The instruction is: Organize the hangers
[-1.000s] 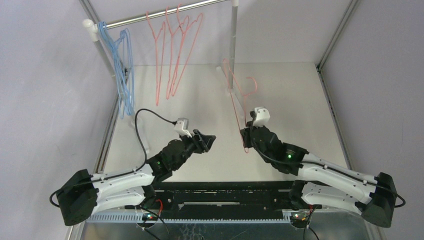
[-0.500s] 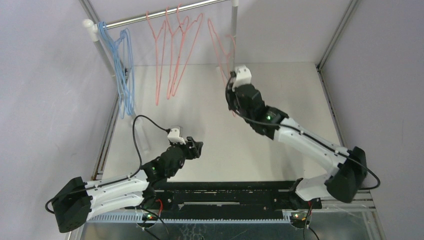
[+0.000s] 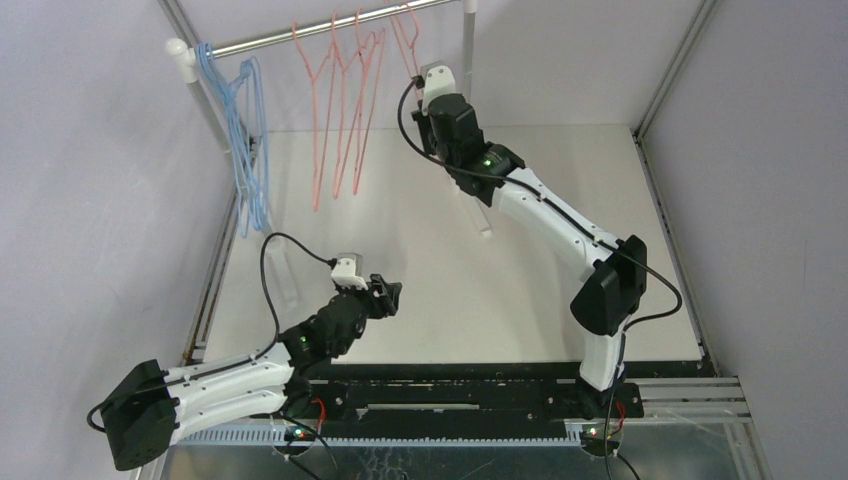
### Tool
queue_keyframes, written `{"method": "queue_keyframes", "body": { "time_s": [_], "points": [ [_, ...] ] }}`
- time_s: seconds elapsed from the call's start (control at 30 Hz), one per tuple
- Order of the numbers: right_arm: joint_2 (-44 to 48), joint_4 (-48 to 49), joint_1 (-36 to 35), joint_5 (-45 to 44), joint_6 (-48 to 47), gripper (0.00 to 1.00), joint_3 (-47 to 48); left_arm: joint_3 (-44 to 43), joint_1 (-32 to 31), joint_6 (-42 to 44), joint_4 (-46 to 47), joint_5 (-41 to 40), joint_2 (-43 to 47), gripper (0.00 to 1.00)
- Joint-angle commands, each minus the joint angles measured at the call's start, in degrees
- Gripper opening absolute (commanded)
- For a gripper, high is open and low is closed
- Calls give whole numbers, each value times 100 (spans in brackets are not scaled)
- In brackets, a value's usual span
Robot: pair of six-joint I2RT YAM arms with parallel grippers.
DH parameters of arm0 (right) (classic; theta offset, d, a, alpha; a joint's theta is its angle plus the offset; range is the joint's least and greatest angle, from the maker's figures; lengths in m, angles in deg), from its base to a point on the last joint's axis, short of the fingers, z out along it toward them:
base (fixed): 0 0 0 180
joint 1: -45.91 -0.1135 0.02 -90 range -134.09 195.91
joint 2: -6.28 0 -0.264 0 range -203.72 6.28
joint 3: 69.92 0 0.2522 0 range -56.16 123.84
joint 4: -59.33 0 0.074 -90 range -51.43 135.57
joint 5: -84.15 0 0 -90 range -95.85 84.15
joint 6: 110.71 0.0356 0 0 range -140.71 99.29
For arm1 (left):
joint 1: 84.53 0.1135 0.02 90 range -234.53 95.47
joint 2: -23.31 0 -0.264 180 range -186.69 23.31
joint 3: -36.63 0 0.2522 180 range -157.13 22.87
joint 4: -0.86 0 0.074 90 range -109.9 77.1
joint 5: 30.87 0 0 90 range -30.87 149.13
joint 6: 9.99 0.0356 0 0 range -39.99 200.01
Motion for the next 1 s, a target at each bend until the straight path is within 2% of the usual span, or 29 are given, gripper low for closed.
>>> {"method": "queue_keyframes", "body": {
  "time_s": [0.0, 0.1, 0.47, 0.73, 0.77, 0.8, 0.9, 0.93, 0.97],
  "points": [
    [13, 99, 113, -67, -243, 0, 555, 26, -13, 135, 66, -196, 52, 68],
    [-86, 112, 164, -72, -248, 0, 730, 19, -13, 143, 41, -214, 37, 68],
    [-1174, -724, 398, 168, -131, 0, 2349, 0, -13, 178, -12, -283, 36, 71],
    [-1334, -1031, 550, 404, 115, 0, 2216, -51, -13, 183, 31, -218, -139, 71],
    [-1308, -1036, 554, 400, 120, 4, 2156, -55, -13, 179, 38, -212, -163, 71],
    [-1266, -1021, 555, 365, 132, 13, 2072, -58, -13, 183, 51, -205, -186, 72],
    [-974, -786, 538, 179, 202, 51, 1548, -61, -13, 217, 105, -192, -270, 76],
    [-818, -647, 525, 152, 215, 79, 1297, -64, -13, 234, 122, -192, -296, 78],
    [-658, -514, 514, 122, 233, 96, 1053, -65, -13, 242, 139, -194, -320, 79]
  ]
}}
